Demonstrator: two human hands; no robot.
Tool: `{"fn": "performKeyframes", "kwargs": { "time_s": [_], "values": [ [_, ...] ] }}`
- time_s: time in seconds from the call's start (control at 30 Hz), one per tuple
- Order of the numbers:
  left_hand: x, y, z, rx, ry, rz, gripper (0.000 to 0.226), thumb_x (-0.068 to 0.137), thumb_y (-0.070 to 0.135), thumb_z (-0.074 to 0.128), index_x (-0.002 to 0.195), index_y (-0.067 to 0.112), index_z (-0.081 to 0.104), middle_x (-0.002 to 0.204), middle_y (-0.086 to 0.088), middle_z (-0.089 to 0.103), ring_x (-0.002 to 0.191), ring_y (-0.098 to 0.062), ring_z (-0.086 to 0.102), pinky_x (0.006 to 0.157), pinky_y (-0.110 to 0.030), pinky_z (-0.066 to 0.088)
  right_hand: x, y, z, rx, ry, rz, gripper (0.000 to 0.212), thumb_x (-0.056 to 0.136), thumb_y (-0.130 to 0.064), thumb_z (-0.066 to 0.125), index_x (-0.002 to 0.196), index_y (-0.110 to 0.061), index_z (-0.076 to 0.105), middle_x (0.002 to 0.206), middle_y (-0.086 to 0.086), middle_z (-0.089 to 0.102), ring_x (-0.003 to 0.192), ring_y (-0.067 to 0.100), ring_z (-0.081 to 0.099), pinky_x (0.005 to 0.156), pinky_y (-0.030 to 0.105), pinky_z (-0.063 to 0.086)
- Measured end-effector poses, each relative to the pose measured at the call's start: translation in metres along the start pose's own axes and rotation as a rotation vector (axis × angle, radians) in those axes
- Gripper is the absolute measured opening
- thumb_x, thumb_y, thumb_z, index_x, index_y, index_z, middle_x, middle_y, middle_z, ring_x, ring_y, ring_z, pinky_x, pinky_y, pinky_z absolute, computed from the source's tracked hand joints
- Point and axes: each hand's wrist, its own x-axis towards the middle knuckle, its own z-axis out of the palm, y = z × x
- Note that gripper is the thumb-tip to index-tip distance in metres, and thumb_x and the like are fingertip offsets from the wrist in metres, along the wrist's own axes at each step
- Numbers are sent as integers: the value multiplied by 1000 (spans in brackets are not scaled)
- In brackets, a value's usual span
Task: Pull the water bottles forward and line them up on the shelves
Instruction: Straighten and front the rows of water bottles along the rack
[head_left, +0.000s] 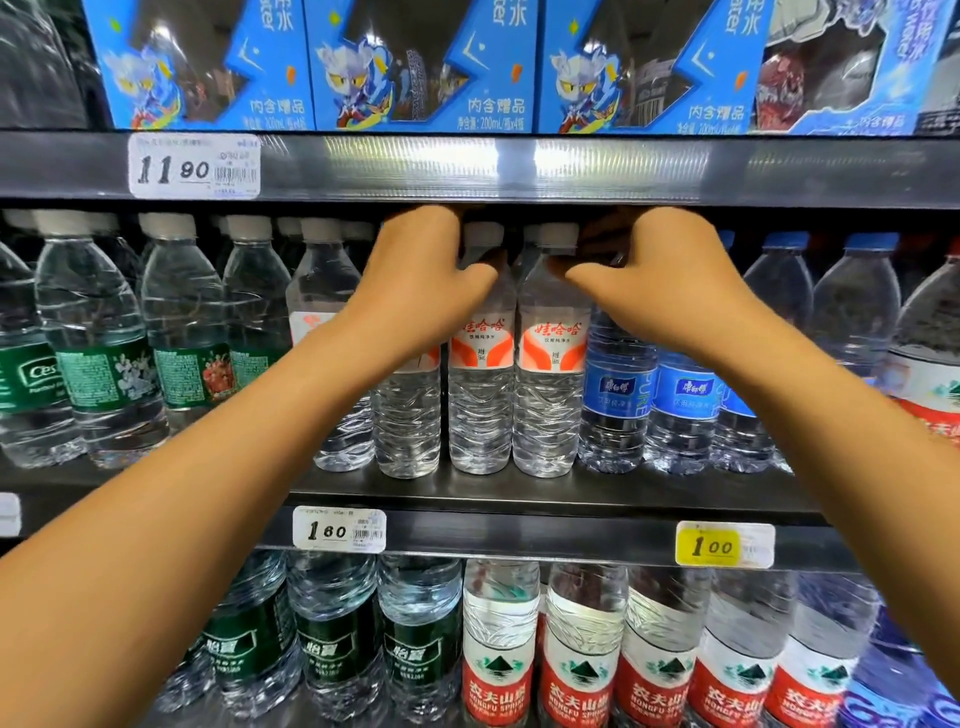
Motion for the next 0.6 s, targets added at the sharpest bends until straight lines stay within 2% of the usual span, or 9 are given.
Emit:
{"fn": "performKeyframes", "kwargs": {
  "time_s": [0.07,0.17,0.23,0.3,0.37,0.5,0.6],
  "values": [
    [-11,-5,-7,-4,108,47,43,85,25,62,56,10,33,51,-4,30,50,-17,26,48,-33,19,-6,3,3,-13,67,-20,46,87,-43,66,92,2,69,77,18,65,76,29,59,63,41,48],
    [-28,-20,-14,3,234,113,25,87,23,61,79,-2,59,68,-15,55,67,-27,47,62,-40,34,-14,7,9,-11,154,-65,42,87,-39,65,99,1,63,89,18,63,89,34,57,74,46,48],
    [-39,-32,-23,-1,303,142,21,87,21,62,90,0,64,77,-13,61,74,-26,52,67,-39,39,-21,5,15,17,217,-147,44,88,-39,66,111,-2,61,100,17,63,98,34,55,82,41,44],
    [-45,-48,-32,23,345,127,23,85,23,64,97,3,66,85,-12,66,80,-26,57,72,-37,44,-28,-6,23,43,227,-230,48,87,-42,67,118,-5,60,104,16,63,100,32,54,81,33,38],
    [-45,-65,-40,53,353,61,30,84,29,61,99,3,66,91,-14,68,86,-28,60,78,-41,47,-29,-22,31,81,199,-296,48,87,-43,67,118,-8,61,105,13,65,100,29,55,81,31,38],
    [-41,-96,-53,66,297,-42,36,82,33,60,98,1,64,90,-16,67,86,-31,60,79,-45,48,-16,-54,45,117,153,-331,49,86,-46,66,116,-8,62,107,12,68,106,30,60,93,43,44],
    [-35,-110,-60,54,186,-59,33,82,32,62,95,2,64,85,-15,67,82,-30,60,75,-44,47,-4,-78,55,51,207,-314,48,86,-48,66,108,-5,65,104,15,69,106,33,60,88,40,44]
  ]
}}
